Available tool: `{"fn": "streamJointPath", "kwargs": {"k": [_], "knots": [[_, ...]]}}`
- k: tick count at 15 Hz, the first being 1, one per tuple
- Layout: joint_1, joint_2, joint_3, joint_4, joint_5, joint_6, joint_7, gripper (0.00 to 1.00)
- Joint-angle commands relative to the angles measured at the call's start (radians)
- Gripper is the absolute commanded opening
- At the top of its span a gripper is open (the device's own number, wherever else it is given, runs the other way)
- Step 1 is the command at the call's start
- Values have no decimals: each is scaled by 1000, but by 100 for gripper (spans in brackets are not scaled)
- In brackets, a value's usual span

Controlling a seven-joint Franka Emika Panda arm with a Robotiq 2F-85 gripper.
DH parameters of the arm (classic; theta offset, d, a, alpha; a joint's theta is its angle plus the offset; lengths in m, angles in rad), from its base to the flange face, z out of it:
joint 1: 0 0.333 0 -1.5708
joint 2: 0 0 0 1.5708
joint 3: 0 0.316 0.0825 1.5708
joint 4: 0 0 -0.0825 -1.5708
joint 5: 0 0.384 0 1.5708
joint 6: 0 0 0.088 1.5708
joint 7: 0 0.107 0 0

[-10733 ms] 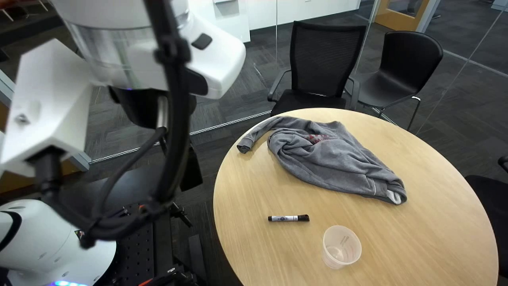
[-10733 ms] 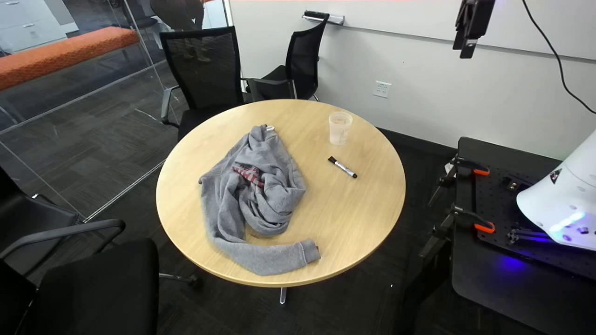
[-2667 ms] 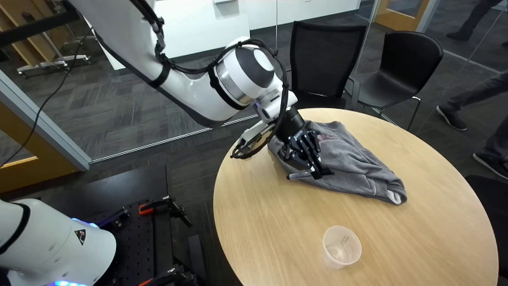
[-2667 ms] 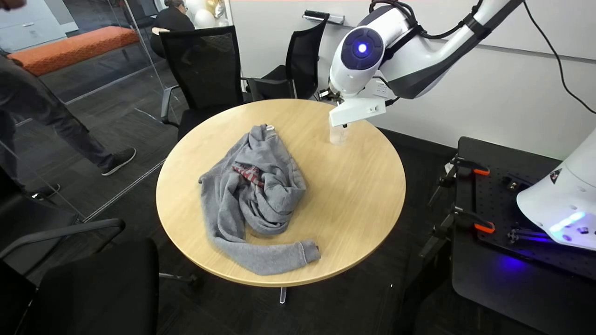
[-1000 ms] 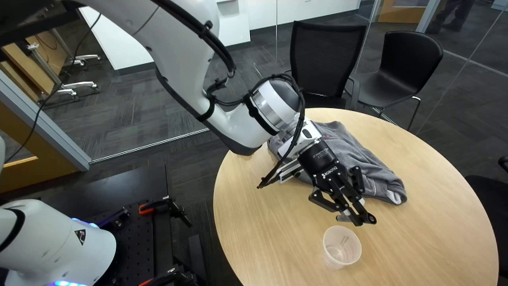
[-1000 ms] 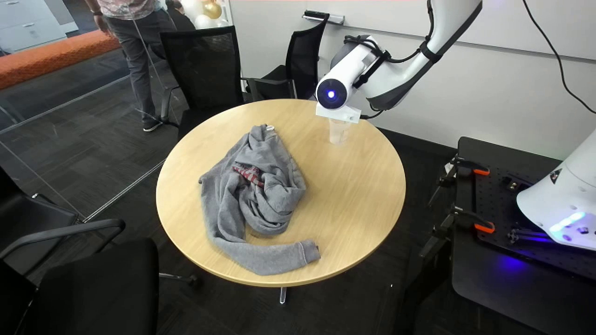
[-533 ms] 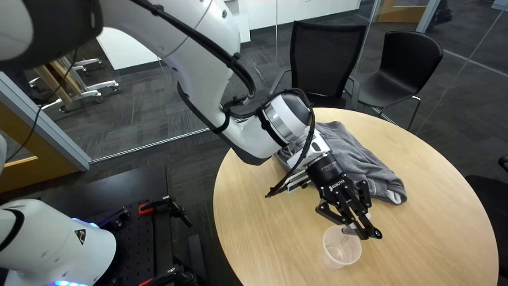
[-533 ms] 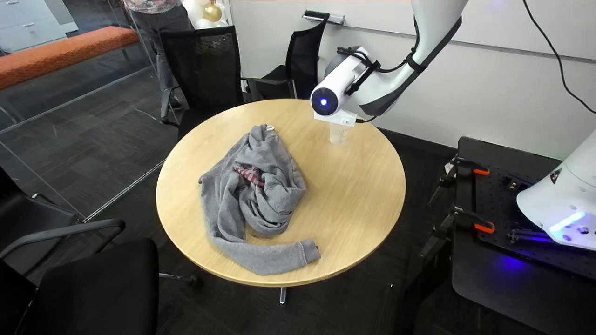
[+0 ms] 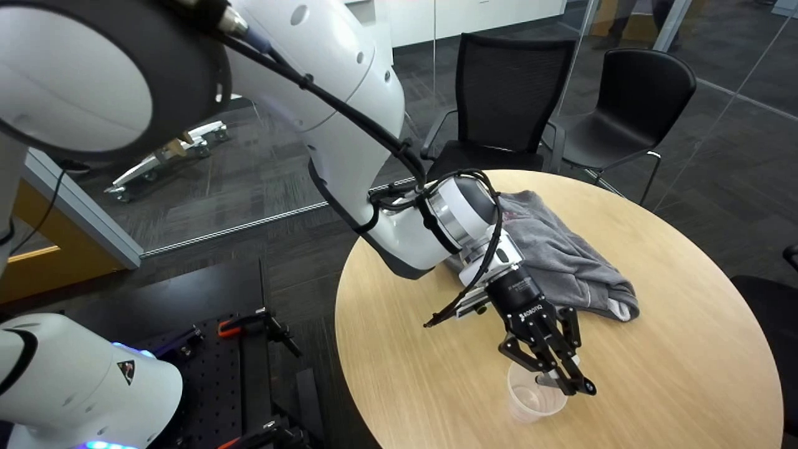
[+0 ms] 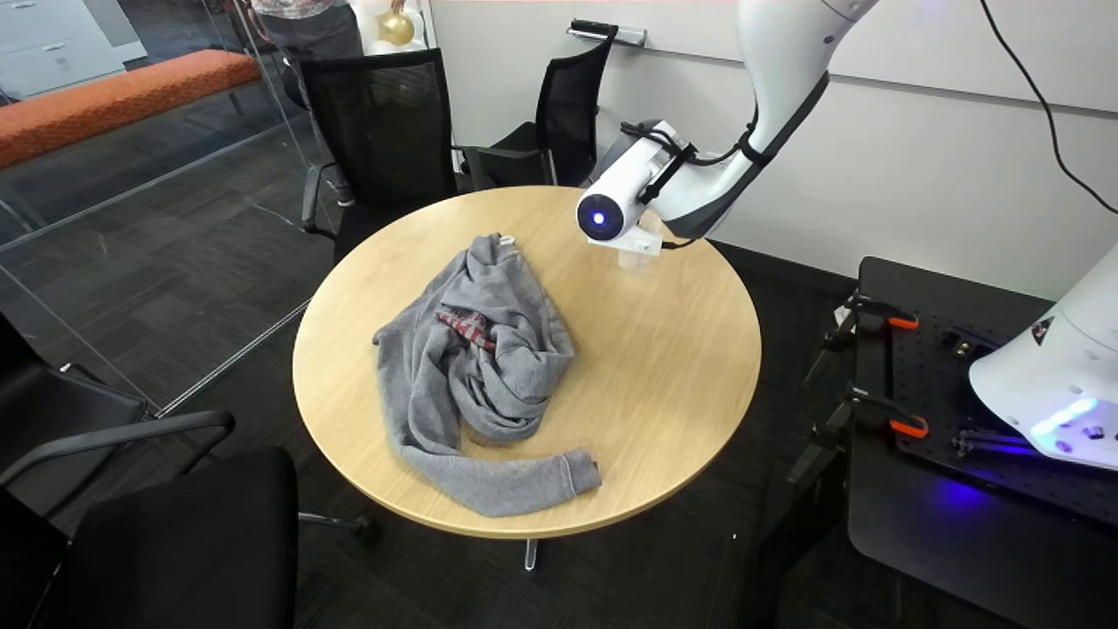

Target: Put the marker in the cup then put it back on the table

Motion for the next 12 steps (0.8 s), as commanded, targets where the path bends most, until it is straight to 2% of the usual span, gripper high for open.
{"fn": "streamJointPath", "kwargs": {"k": [1,7,8,10,12], "knots": [[-14,63,10,77,9,-25,-15,5],[-12,131,7,148,11,-26,-21,5],[-10,137,8,154,10,-25,-22,44],[-7,144,7,161,10,-27,-21,51],[-5,144,7,163,12,-27,-20,66]]}}
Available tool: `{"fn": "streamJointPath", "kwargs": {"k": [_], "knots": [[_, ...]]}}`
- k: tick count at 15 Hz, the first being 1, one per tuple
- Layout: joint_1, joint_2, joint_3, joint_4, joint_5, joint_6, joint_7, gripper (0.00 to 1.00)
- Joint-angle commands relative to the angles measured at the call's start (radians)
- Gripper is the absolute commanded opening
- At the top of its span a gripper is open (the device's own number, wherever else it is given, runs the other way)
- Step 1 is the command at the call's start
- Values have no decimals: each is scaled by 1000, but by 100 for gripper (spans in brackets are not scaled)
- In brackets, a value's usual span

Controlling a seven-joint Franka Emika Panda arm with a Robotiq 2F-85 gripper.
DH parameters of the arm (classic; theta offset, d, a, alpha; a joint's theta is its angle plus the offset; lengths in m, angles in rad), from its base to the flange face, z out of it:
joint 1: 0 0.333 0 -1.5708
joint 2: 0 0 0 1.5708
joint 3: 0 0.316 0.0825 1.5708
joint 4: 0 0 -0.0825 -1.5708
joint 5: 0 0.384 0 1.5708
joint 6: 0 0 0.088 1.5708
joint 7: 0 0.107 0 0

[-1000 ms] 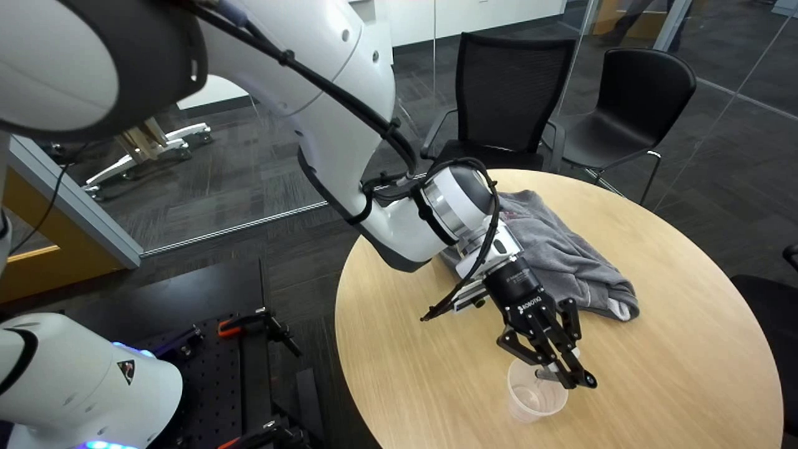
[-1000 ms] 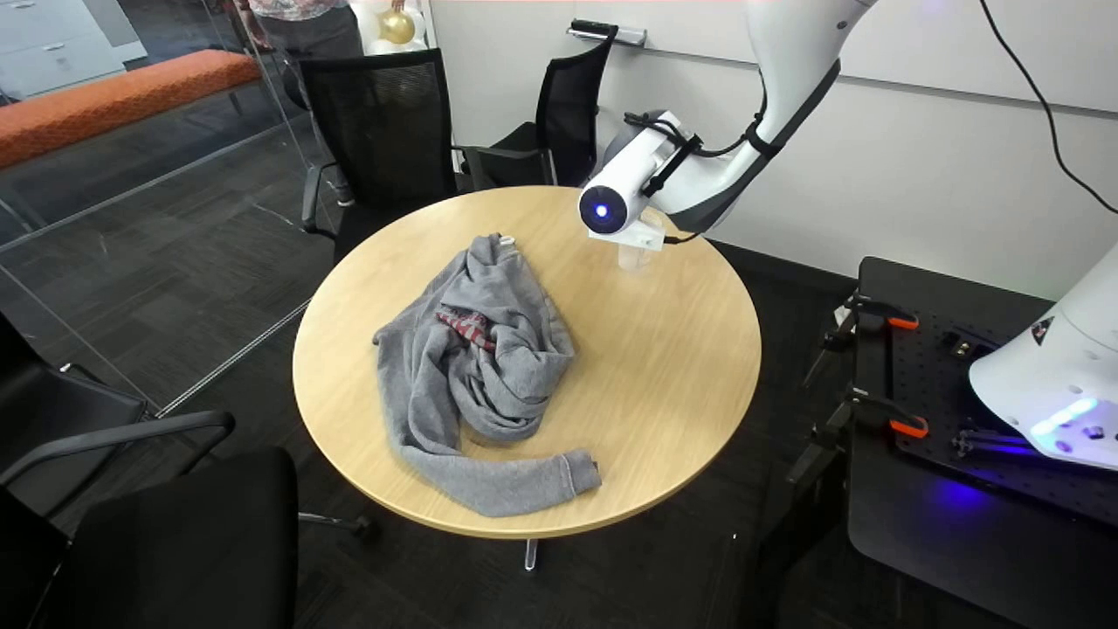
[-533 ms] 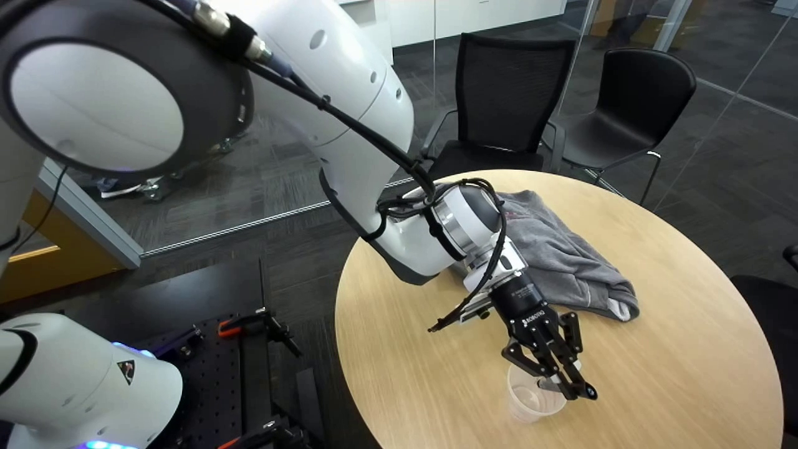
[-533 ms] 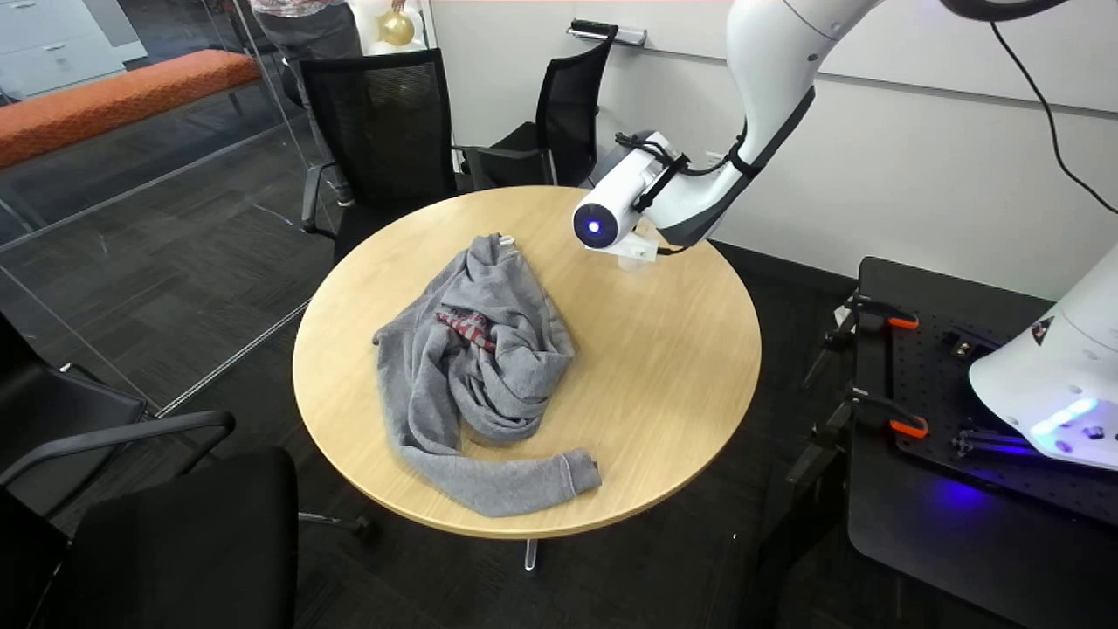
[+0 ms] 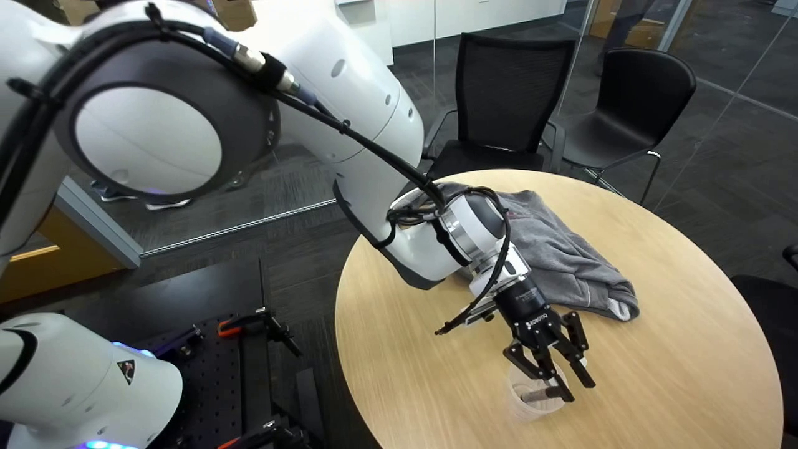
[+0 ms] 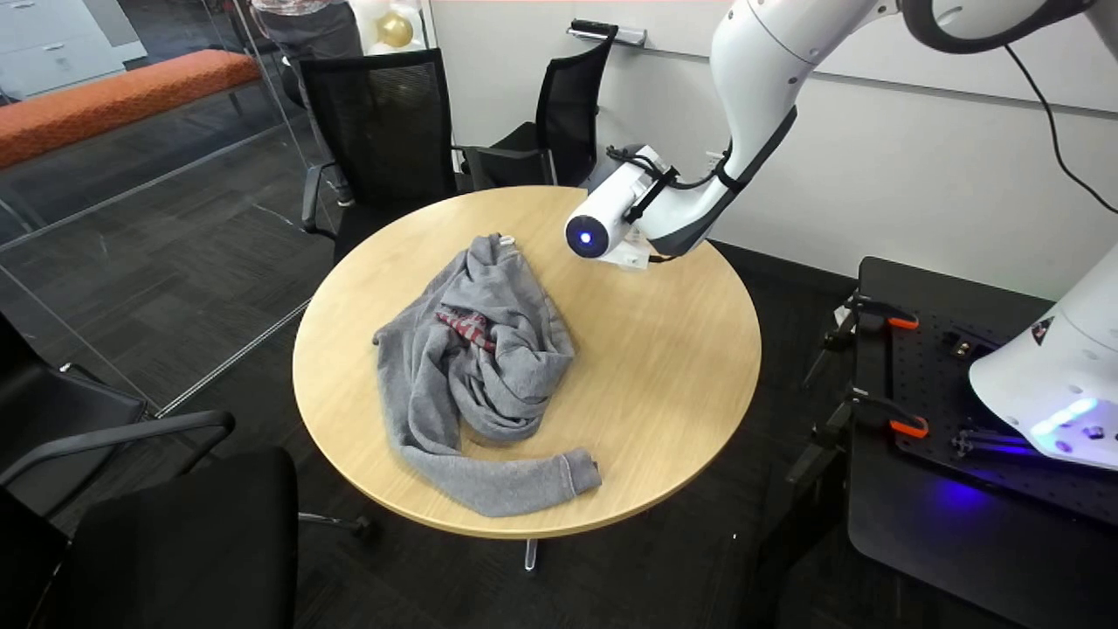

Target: Put the marker in the cup then put it back on the table

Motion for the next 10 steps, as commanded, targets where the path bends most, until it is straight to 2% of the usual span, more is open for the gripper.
{"fn": "streamJointPath", "kwargs": {"k": [1,4,5,10], "knots": [[3,9,7,26,11,-28,-14,74],[9,-14,8,2,9,-28,4,96],[12,-30,8,-15,7,-28,13,100],[29,-110,11,-84,-5,-19,47,100]]}}
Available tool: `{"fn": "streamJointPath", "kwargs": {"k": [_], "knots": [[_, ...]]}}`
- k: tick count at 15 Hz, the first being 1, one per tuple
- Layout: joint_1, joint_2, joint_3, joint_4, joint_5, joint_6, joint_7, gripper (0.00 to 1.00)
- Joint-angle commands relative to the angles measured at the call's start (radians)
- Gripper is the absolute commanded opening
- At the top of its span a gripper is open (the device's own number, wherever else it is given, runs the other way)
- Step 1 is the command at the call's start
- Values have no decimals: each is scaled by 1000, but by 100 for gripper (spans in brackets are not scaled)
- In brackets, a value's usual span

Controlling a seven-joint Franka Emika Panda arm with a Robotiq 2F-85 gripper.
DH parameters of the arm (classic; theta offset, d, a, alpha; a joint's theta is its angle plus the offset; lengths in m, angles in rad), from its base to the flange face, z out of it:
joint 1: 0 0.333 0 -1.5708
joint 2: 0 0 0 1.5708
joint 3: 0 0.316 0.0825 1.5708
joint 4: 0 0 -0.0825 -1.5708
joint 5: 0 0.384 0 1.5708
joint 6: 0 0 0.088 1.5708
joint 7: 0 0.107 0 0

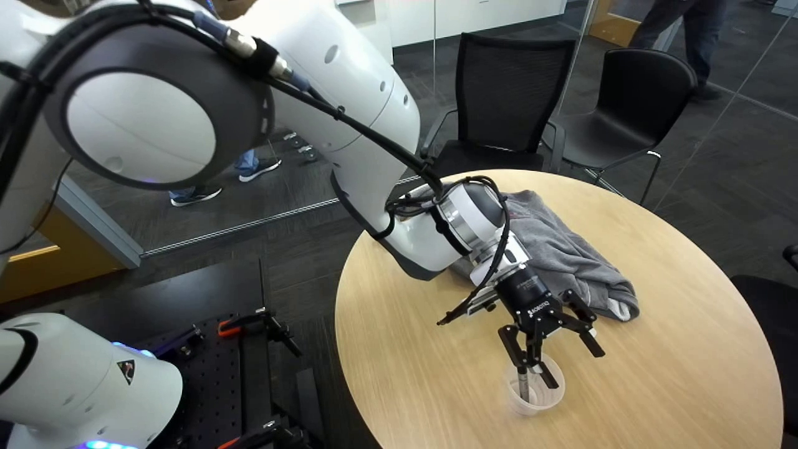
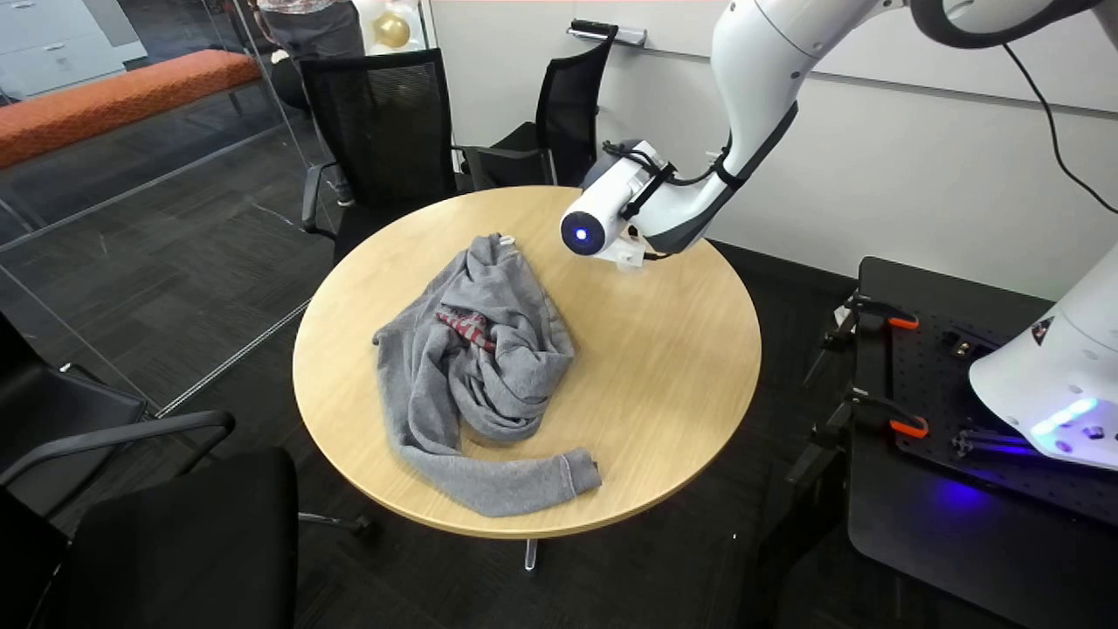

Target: Put the marker in the cup then put it back on the table

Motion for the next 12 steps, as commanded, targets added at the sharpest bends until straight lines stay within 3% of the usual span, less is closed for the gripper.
{"fn": "streamJointPath", "kwargs": {"k": [1,12], "knots": [[16,-107,12,-97,-3,-23,46,100],[-10,-394,54,-324,34,9,-22,100]]}}
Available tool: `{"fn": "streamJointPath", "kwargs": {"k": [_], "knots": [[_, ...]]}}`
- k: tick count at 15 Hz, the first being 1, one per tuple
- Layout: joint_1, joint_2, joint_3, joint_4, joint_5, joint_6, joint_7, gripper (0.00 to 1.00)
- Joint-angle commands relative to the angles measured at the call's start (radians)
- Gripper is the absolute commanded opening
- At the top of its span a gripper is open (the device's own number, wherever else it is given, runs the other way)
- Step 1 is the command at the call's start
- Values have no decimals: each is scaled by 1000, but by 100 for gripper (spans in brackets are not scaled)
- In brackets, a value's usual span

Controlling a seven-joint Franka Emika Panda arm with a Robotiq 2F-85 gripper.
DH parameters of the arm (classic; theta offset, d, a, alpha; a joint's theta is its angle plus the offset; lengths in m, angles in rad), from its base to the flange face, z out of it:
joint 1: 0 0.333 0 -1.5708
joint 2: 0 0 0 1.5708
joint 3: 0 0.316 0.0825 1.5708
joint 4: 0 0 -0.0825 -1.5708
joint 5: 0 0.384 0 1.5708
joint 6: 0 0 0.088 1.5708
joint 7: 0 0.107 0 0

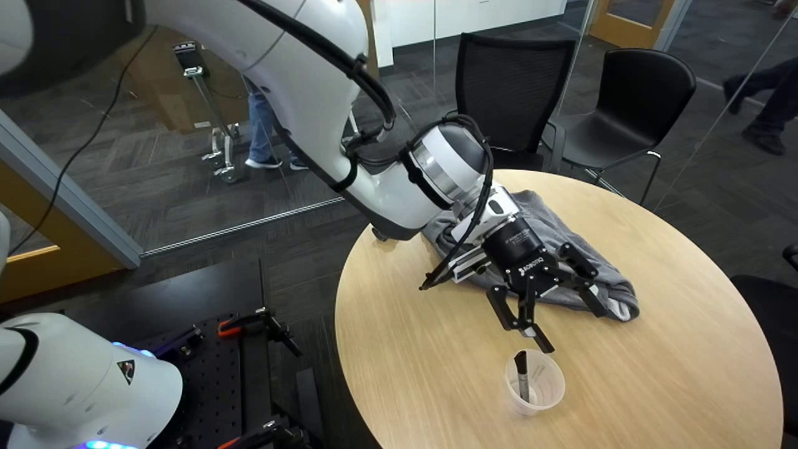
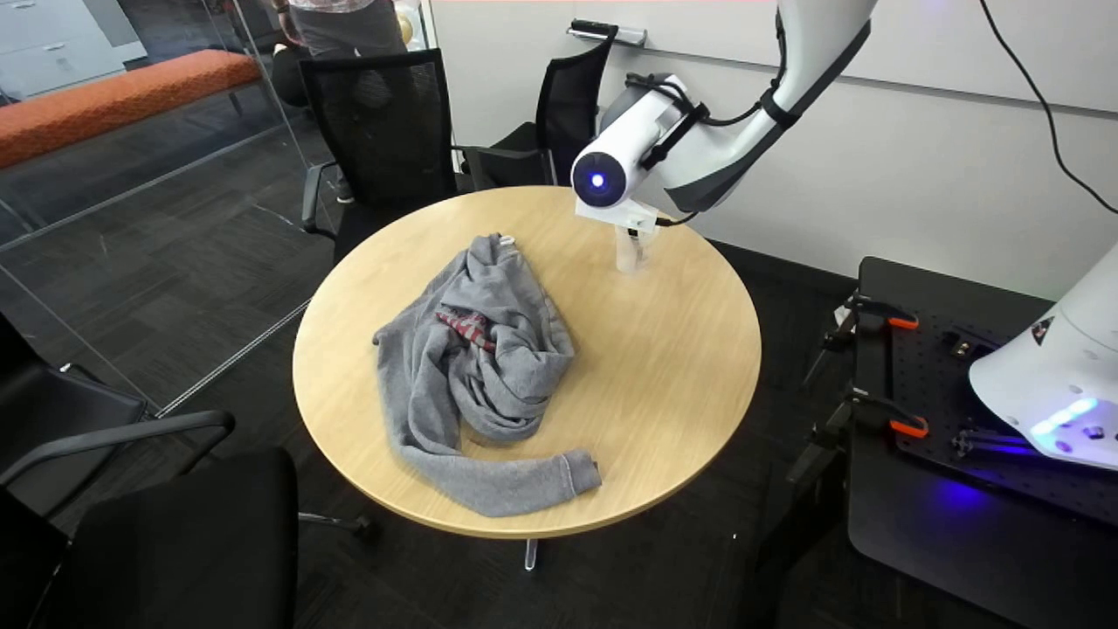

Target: Put the marker in the cup then put it back on the table

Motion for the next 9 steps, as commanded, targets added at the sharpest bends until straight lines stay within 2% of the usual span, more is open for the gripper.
{"fn": "streamJointPath", "kwargs": {"k": [1,5,9], "knots": [[-30,-133,31,-124,36,23,-46,100],[-64,-213,44,-188,100,99,-141,100],[-107,-259,35,-216,184,254,-258,100]]}}
